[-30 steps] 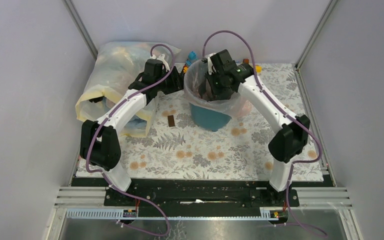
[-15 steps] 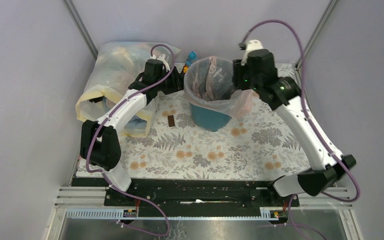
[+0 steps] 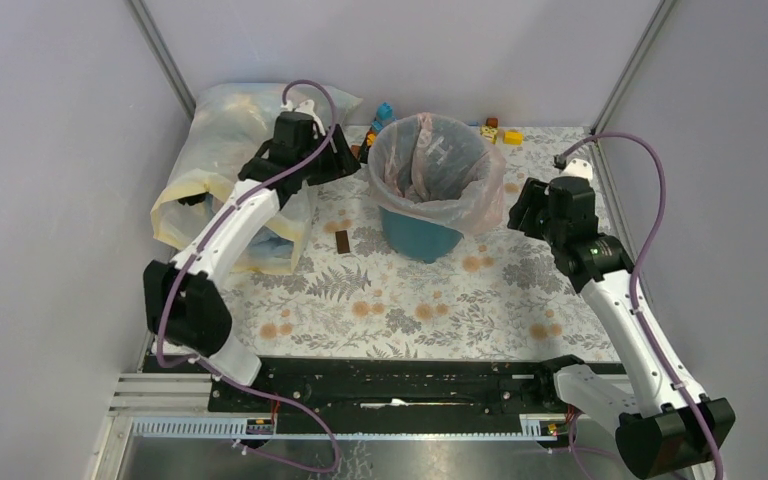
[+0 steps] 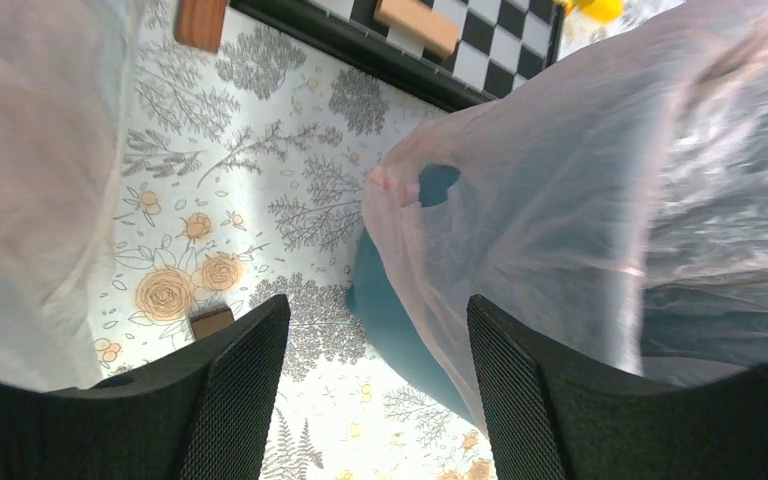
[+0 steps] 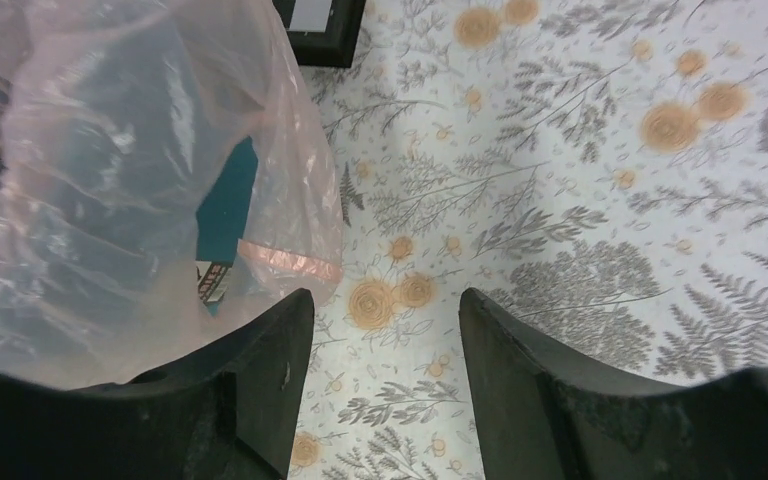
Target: Put the trash bags into the trash bin
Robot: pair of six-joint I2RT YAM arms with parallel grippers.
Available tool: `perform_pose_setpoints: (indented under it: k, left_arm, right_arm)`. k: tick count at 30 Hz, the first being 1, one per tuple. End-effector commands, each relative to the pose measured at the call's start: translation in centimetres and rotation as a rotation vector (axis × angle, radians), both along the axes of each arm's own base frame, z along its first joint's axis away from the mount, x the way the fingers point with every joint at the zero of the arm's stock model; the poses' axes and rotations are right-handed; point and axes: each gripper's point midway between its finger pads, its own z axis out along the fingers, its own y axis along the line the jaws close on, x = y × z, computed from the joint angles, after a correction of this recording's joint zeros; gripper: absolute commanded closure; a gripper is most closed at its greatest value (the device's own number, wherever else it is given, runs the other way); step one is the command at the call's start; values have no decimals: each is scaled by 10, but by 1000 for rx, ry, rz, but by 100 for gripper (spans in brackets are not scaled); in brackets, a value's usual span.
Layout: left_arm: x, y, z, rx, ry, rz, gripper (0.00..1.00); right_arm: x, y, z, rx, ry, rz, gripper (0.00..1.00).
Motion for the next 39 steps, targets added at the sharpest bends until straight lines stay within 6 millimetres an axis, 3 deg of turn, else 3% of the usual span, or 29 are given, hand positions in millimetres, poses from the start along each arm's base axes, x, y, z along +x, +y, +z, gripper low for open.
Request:
perform_pose_setpoints:
  k: [1,3,4,5,6,7,12,16,30,35,39]
  left_arm:
    - [-12,12,89,-42,-194,32,33]
    - [-20,10,104,-68,-220,28,39]
    - [-24,6,111,-80,-235,21,48]
    - [-30,0,120,-94,-252,5,64]
    - [-34,-8,126,-103,-263,-13,89]
    - [-38,-18,133,-109,-276,-34,100]
    - [-56,-89,148,-120,-299,-143,100]
    - [-47,-127,130,-82,-247,-146,100]
    - [22,-198,20,43,-112,19,100]
    - [37,-226,7,-54,-136,8,100]
    - [50,-245,16,-155,-197,-19,100]
  right_arm:
    - [11,19,4,162,-76,41,37]
    - [12,29,-5,211,-66,76,37]
    - [14,33,-8,233,-67,85,37]
    - [14,38,-11,254,-65,102,37]
    - [15,41,-14,269,-62,115,37]
    - [17,44,-18,278,-56,124,37]
    - [21,51,-30,310,-32,141,37]
    - [23,53,-33,336,-41,137,37]
    - [29,54,-57,354,-15,116,37]
    - [30,56,-79,358,15,114,40]
    - [30,59,-96,369,45,116,41]
